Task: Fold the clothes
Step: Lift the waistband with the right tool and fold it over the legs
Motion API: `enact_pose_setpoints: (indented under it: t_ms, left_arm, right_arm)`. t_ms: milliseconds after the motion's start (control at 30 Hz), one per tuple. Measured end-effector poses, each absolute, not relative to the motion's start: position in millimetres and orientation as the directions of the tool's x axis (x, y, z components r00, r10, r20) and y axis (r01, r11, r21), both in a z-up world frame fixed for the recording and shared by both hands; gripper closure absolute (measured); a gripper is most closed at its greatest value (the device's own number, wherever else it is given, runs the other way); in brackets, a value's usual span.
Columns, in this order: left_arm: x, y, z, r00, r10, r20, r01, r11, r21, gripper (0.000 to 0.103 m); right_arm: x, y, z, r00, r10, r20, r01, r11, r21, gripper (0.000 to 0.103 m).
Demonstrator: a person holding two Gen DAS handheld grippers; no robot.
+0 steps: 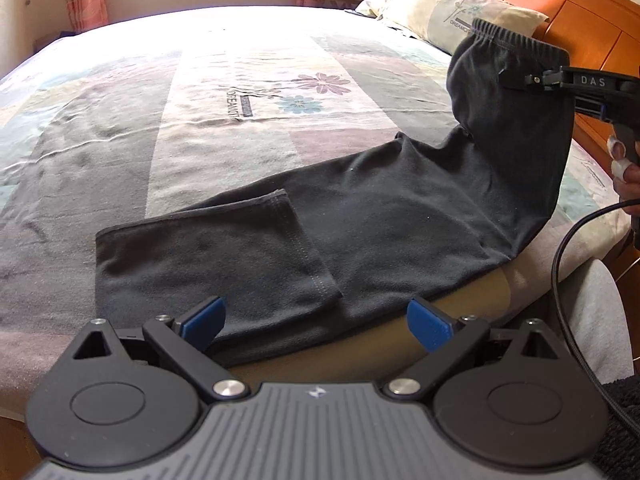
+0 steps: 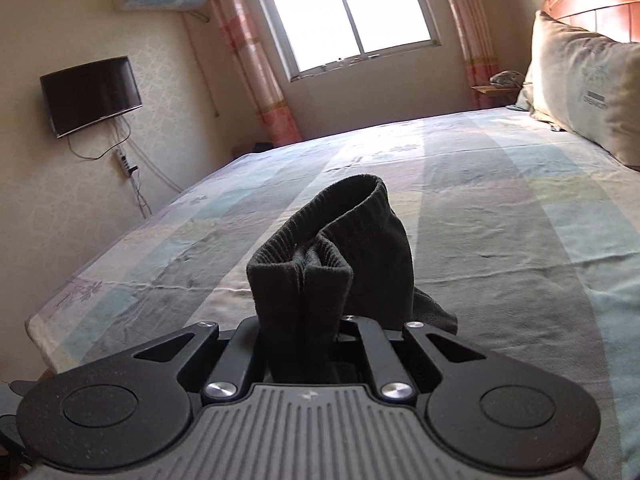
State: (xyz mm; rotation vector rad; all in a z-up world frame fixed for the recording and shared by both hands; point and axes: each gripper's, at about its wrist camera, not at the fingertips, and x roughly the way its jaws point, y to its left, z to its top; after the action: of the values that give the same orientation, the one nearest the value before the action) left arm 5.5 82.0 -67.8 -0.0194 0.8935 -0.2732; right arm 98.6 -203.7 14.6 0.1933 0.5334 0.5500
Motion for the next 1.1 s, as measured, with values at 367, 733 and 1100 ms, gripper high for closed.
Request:
enact_pose_setpoints:
  t_ms: [367, 733, 1100]
  left_arm:
    - [-8.3, 115.1, -73.2, 0.595, -0.213, -0.775, 0.185, 0.975, -0.126, 0.006]
    - [-25.7, 150.7, -79.9, 0.598, -0.156, -0.786, 0.098, 0.988, -0.121, 0.006]
    - [-38.8, 171.0, -86.4, 0.586, -0.122, -0.801, 0.032, 0.991, -0.127, 0.006]
  right_arm:
    - [92.9, -111.6, 24.4, 0.592, 0.653, -0.472, -0.632, 0.74, 0.231, 0.094]
    - [84.1, -33.2, 22.2, 0.509, 0.694, -0.509, -0.751, 0.647, 0.131, 0.094]
    - [55.8, 27.8, 17.5, 0.465, 0.72, -0.516, -0.83, 0.557, 0.029, 0.094]
